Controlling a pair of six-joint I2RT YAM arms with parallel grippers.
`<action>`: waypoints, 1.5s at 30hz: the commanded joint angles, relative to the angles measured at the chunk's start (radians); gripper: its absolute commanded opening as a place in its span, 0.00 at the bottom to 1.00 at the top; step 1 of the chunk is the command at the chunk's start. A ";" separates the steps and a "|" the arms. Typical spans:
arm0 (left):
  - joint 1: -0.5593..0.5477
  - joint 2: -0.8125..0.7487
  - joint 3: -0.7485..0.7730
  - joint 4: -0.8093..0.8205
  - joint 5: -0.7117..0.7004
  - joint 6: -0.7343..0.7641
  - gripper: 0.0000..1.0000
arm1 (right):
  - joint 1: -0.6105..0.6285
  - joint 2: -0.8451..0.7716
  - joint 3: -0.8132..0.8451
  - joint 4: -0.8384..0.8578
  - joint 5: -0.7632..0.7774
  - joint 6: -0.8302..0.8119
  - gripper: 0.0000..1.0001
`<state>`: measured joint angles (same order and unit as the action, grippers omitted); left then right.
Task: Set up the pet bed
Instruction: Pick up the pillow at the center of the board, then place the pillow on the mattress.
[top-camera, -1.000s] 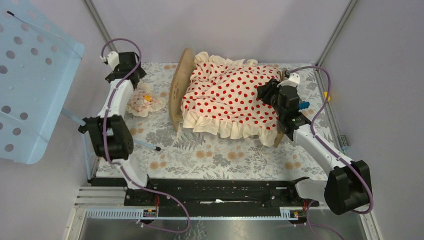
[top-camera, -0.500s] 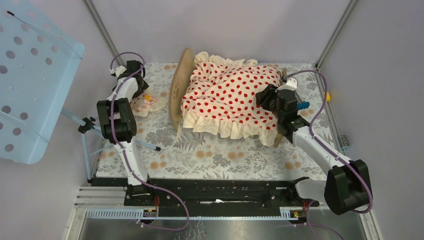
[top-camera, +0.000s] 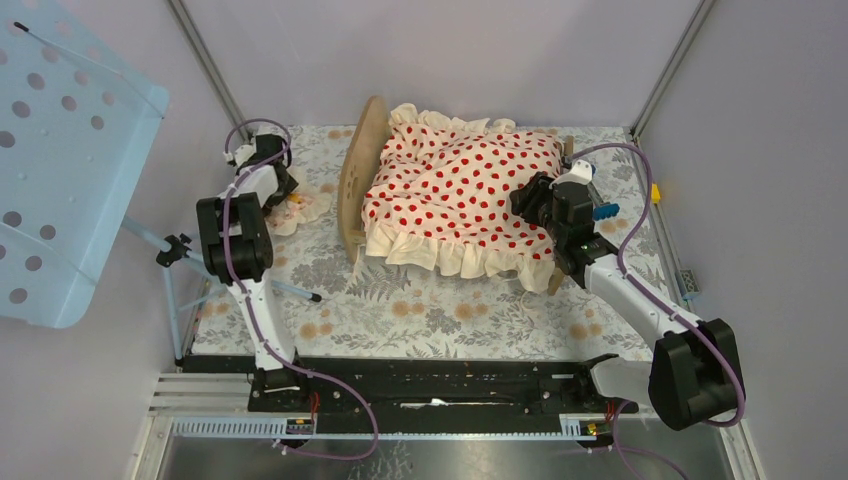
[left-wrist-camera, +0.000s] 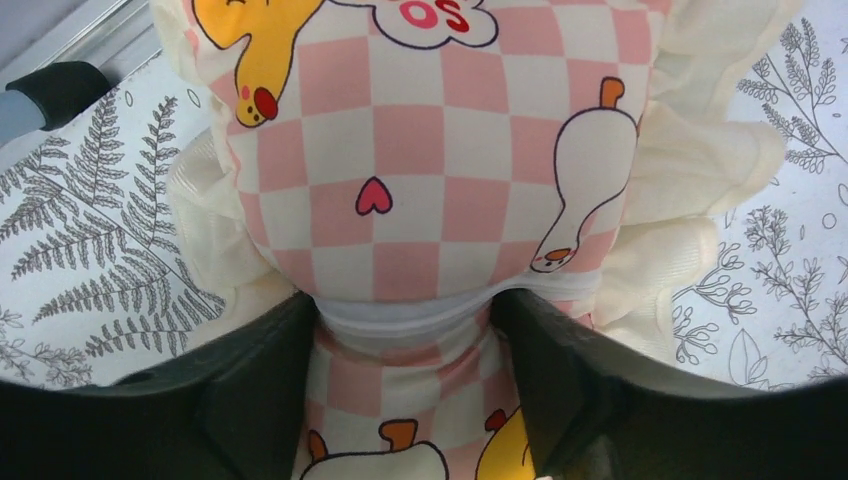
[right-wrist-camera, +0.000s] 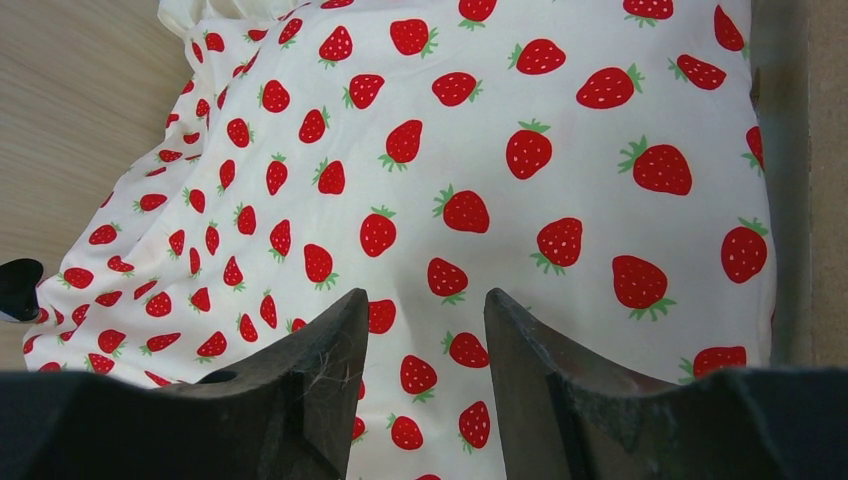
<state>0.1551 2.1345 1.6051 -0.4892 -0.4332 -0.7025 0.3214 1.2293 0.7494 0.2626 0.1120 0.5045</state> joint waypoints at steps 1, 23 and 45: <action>0.024 -0.047 -0.104 0.078 0.111 -0.005 0.56 | -0.004 -0.040 0.010 -0.003 0.001 -0.011 0.54; -0.137 -0.500 -0.050 0.327 0.241 0.110 0.00 | -0.004 -0.129 0.002 -0.041 0.043 -0.068 0.54; -1.054 -0.812 -0.309 0.484 0.157 0.291 0.00 | -0.005 -0.606 -0.078 -0.257 0.112 -0.123 0.59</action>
<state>-0.7792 1.2812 1.3811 -0.0322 -0.2012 -0.4179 0.3202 0.6895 0.7052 0.0334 0.2604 0.3634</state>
